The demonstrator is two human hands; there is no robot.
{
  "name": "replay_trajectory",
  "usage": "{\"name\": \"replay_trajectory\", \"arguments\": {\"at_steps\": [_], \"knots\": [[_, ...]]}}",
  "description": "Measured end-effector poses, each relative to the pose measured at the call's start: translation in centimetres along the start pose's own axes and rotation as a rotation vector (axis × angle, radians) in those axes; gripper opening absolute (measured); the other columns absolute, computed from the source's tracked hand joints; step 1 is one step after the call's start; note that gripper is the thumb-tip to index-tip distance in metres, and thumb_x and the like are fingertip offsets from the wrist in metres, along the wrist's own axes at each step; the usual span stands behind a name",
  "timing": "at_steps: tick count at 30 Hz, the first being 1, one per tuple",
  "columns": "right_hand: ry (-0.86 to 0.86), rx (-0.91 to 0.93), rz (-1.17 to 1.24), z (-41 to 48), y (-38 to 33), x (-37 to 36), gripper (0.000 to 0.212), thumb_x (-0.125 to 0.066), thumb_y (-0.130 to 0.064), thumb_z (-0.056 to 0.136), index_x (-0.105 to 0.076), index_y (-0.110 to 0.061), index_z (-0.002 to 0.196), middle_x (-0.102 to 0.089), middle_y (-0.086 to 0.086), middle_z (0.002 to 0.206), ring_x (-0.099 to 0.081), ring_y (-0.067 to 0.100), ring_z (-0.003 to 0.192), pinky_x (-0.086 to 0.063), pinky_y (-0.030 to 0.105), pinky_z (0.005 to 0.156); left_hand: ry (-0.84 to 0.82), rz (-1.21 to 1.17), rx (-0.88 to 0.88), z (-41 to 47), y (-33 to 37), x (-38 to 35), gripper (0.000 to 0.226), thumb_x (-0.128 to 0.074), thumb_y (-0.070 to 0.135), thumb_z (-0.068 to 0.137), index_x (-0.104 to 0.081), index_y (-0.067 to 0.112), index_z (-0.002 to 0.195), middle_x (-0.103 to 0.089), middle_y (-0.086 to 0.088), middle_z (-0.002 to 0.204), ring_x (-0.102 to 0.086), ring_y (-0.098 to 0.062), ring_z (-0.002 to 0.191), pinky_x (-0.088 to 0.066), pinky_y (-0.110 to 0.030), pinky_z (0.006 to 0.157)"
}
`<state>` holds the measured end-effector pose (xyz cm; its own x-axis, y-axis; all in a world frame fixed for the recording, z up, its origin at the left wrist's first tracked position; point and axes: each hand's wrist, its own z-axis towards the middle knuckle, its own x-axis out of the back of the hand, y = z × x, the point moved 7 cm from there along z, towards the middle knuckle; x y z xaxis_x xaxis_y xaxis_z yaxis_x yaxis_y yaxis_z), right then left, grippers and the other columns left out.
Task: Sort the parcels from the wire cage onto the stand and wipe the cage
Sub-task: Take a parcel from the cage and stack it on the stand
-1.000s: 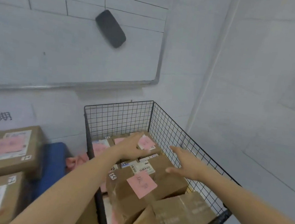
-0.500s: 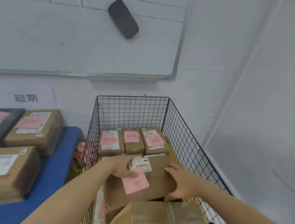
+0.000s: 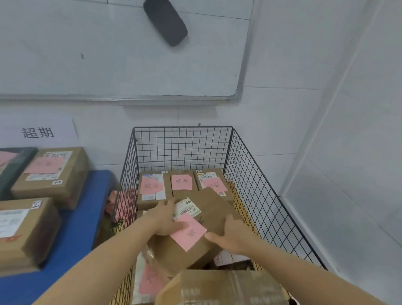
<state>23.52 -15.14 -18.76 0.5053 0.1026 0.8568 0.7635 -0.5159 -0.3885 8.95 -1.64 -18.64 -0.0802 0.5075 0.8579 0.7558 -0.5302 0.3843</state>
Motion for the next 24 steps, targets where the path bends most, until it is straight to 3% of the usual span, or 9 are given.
{"name": "replay_trajectory", "arguments": {"at_steps": [2,5,7,11,14,17,20,24], "knots": [[0.034,-0.047,0.07,0.3,-0.2,-0.5,0.083,-0.063,-0.055,0.084,-0.029,-0.003,0.138,-0.053,0.011,0.132,-0.057,0.025,0.114,-0.052,0.034,0.093,0.005,0.024,-0.036,0.0,0.2,0.5,0.09,-0.061,0.056,0.084,-0.015,0.017,0.151,-0.034,-0.009,0.149,-0.039,-0.027,0.133,-0.036,-0.041,0.108],[0.135,-0.043,0.123,0.0,-0.3,1.1,0.064,-0.064,-0.052,0.085,-0.04,-0.006,0.123,-0.059,0.002,0.103,-0.061,0.012,0.085,-0.053,0.021,0.065,0.022,-0.052,-0.121,-0.2,1.1,1.9,0.087,-0.065,0.052,0.083,-0.021,0.018,0.15,-0.043,-0.003,0.144,-0.047,-0.021,0.125,-0.039,-0.035,0.104],[0.215,-0.008,0.129,-0.1,-0.7,3.5,0.054,-0.064,-0.05,0.085,-0.043,-0.009,0.113,-0.057,0.001,0.098,-0.059,0.01,0.078,-0.053,0.022,0.06,0.084,-0.125,-0.153,-0.3,1.9,3.5,0.089,-0.068,0.051,0.081,-0.022,0.018,0.15,-0.043,-0.002,0.143,-0.046,-0.021,0.125,-0.038,-0.034,0.104],[0.364,0.075,0.113,0.9,-2.2,8.1,0.055,-0.066,-0.045,0.084,-0.046,-0.011,0.122,-0.051,0.005,0.116,-0.056,0.016,0.096,-0.053,0.028,0.074,0.284,-0.186,-0.173,0.1,2.9,6.3,0.092,-0.074,0.048,0.075,-0.026,0.016,0.147,-0.04,-0.004,0.142,-0.041,-0.02,0.127,-0.033,-0.035,0.105],[0.295,0.17,0.177,1.5,-3.8,7.8,0.058,-0.068,-0.037,0.084,-0.043,-0.015,0.132,-0.049,0.006,0.13,-0.05,0.017,0.113,-0.05,0.035,0.093,0.316,-0.247,-0.098,-0.3,2.3,5.9,0.092,-0.072,0.04,0.08,-0.018,0.015,0.15,-0.032,-0.008,0.147,-0.036,-0.023,0.132,-0.03,-0.037,0.108],[0.135,0.19,0.181,2.0,-4.2,4.2,0.079,-0.067,-0.032,0.086,-0.021,-0.013,0.149,-0.026,0.005,0.152,-0.029,0.024,0.139,-0.033,0.04,0.111,0.23,-0.274,-0.034,-0.3,1.1,3.5,0.099,-0.071,0.036,0.083,-0.004,0.017,0.153,-0.025,-0.01,0.151,-0.033,-0.027,0.135,-0.028,-0.037,0.11],[0.015,0.139,0.105,2.8,-3.1,1.2,0.1,-0.066,-0.04,0.087,0.005,-0.013,0.153,-0.005,0.008,0.16,-0.011,0.028,0.147,-0.02,0.044,0.116,0.111,-0.243,0.003,-0.1,0.4,1.5,0.107,-0.071,0.043,0.08,0.003,0.019,0.153,-0.016,-0.011,0.156,-0.026,-0.028,0.141,-0.025,-0.038,0.113],[-0.077,0.086,0.15,2.7,-2.2,0.0,0.106,-0.063,-0.048,0.087,0.012,-0.014,0.153,-0.019,0.01,0.158,-0.032,0.027,0.14,-0.036,0.04,0.111,-0.069,-0.227,0.069,-0.1,-0.9,-0.9,0.112,-0.067,0.055,0.079,0.019,0.034,0.148,-0.012,-0.013,0.158,-0.02,-0.031,0.144,-0.023,-0.046,0.115]]}}
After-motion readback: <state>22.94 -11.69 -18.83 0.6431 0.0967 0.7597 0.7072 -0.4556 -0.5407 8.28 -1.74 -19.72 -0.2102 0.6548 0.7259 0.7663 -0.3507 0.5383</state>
